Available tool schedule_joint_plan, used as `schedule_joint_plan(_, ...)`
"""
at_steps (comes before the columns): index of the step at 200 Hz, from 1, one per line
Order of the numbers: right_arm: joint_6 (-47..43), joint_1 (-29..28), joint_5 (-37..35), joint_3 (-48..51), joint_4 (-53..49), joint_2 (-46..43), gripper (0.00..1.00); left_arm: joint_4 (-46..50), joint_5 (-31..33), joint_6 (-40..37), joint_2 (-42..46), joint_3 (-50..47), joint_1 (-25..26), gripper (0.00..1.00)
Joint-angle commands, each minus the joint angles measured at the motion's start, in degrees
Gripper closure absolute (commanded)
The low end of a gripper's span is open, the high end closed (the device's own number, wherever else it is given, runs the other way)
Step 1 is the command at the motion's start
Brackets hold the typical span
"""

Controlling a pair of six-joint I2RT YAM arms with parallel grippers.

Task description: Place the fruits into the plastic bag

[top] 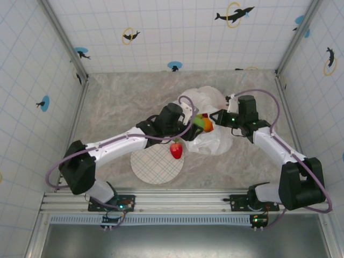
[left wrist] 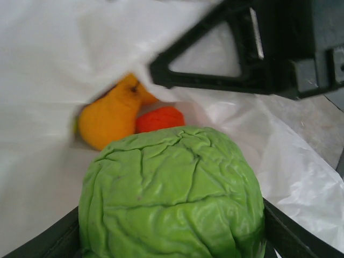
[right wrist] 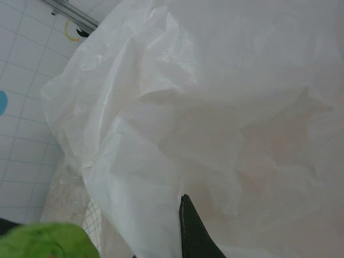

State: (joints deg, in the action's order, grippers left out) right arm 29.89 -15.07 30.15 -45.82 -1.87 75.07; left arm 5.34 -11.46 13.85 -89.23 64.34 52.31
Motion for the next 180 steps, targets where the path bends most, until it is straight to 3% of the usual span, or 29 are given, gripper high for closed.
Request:
schedule_joint_plan(1,4.13,-0.53,2.25,-1.8,5.83,0.16,1.0,-1.02,-0.98,-2.89,-3.25,3.47,0.24,0.43)
schedule_joint_plan(48,4.44,-0.12,0.28,-2.92,4.98,-0.88,1.0,-2.68,8.24,-2.46,-11.57,9.08,-0.33,0.41)
schedule_joint_plan(76,3.95,0.63,-0.22,-2.43,3.89,-1.15,1.0,-6.4,9.19,-0.48,-14.82,10.55,-2.08,0.41)
schedule_joint_plan(180,10.75,2.76,-4.0,-4.46,8.98,0.54,1.0,-19.89,21.68,-7.16,-26.52,15.22,-2.08,0.37)
